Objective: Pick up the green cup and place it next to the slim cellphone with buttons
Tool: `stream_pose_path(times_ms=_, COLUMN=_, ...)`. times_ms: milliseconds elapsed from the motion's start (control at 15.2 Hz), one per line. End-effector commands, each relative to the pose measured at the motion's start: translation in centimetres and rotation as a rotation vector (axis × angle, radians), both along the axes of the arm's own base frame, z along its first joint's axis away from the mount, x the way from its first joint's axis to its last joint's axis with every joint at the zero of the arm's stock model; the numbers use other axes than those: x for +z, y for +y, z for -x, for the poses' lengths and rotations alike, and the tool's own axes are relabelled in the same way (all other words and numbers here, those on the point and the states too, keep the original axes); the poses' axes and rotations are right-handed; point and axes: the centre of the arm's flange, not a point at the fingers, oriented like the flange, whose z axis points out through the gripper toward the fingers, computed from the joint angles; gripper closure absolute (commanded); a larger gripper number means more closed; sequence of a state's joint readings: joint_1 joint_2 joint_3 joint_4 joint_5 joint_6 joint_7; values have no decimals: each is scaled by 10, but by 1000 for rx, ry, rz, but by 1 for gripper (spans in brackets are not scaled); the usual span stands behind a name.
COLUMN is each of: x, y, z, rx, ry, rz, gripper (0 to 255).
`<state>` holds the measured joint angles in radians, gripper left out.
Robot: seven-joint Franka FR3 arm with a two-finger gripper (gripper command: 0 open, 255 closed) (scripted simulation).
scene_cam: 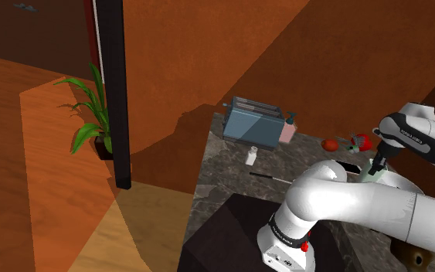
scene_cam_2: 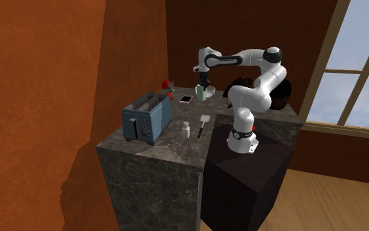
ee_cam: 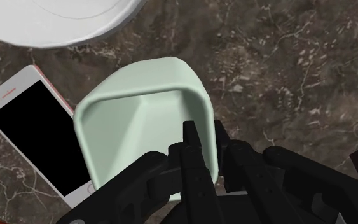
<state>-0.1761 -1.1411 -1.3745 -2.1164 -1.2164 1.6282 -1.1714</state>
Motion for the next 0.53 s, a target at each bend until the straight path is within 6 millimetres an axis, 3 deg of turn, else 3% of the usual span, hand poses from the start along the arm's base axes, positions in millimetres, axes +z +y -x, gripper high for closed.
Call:
stream_pose_path(times_ms=0, x=0, y=0, z=0, rx=0, ry=0, rz=0, gripper=0)
stream_pose_path(times_ms=330, x=0, y=0, z=0, rx=0, ry=0, rz=0, gripper=0)
stream_pose_path(times_ms=462, x=26, y=1, z=-3, rx=0, ry=0, rz=0, gripper=0)
